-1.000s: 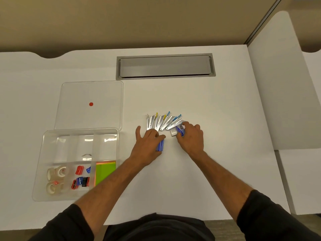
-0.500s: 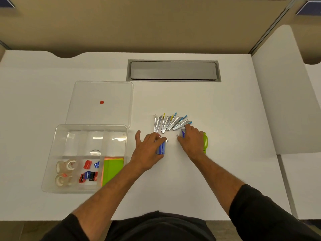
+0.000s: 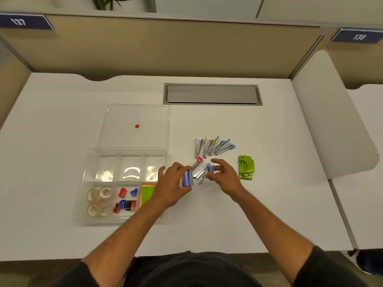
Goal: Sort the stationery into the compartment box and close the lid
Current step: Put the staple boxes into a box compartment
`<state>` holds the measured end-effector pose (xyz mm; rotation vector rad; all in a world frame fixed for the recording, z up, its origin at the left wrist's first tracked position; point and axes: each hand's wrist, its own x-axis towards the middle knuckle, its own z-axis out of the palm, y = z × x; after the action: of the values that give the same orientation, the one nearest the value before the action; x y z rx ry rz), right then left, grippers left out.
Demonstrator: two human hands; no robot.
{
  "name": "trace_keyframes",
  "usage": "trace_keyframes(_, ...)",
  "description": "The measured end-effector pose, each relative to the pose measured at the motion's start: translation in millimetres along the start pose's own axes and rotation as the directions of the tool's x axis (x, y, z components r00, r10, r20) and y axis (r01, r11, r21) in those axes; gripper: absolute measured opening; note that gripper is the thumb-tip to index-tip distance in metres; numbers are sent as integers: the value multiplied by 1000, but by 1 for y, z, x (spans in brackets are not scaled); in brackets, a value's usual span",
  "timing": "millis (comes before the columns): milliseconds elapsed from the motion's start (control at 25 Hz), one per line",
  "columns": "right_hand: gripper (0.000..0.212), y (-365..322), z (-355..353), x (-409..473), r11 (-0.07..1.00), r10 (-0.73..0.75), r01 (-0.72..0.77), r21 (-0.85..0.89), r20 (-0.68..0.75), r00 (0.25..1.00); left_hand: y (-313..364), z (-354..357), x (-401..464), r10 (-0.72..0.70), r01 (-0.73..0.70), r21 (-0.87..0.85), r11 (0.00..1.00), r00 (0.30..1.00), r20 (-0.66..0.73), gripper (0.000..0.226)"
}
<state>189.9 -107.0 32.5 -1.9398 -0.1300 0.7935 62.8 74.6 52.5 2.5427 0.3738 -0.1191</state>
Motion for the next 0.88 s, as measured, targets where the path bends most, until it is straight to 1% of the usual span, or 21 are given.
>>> trace_keyframes(80,47,-9,19,-10,994,-44,36,106,71,996,-15,-10,-13,32,-34,-75,997,999,-24,62)
trace_keyframes(120,45,-14,29,-14,983,-47,28,182,100,994,-23,-16,-19,49,-52,-120,991,998,-30,62)
trace_keyframes(200,40,-26,54,-23,938,-8,-46,342,156,988,-43,-31,-32,57,-61,-229,972,998,-23,63)
trace_keyframes(280,33,-35,82,-32,864,58,-152,479,205,977,-64,-46,-45,28,-31,-334,942,1000,-14,63)
trace_keyframes(360,29,-44,108,-38,791,109,-222,570,225,968,-87,-60,-56,8,-18,-404,914,1000,-26,62)
trace_keyframes(400,29,-48,121,-41,772,123,-238,589,229,966,-99,-66,-61,9,-21,-421,907,999,-30,62)
trace_keyframes(480,26,-55,147,-46,767,145,-267,583,247,958,-121,-76,-70,17,-29,-442,897,999,-32,61)
trace_keyframes(560,20,-62,175,-52,791,168,-301,533,284,944,-142,-85,-79,12,-25,-458,889,999,-31,61)
trace_keyframes(720,36,-72,228,-60,867,118,-282,411,380,918,-175,-100,-95,-9,-4,-474,880,1000,-26,62)
trace_keyframes(800,42,-79,250,-61,894,137,-281,349,385,913,-190,-106,-101,-7,-5,-489,872,1000,-24,62)
trace_keyframes(840,41,-84,258,-61,909,150,-277,311,376,914,-196,-110,-102,-7,-6,-495,869,1000,-25,63)
trace_keyframes(880,36,-89,264,-60,924,148,-262,279,371,917,-202,-114,-103,-10,-4,-497,868,1000,-25,63)
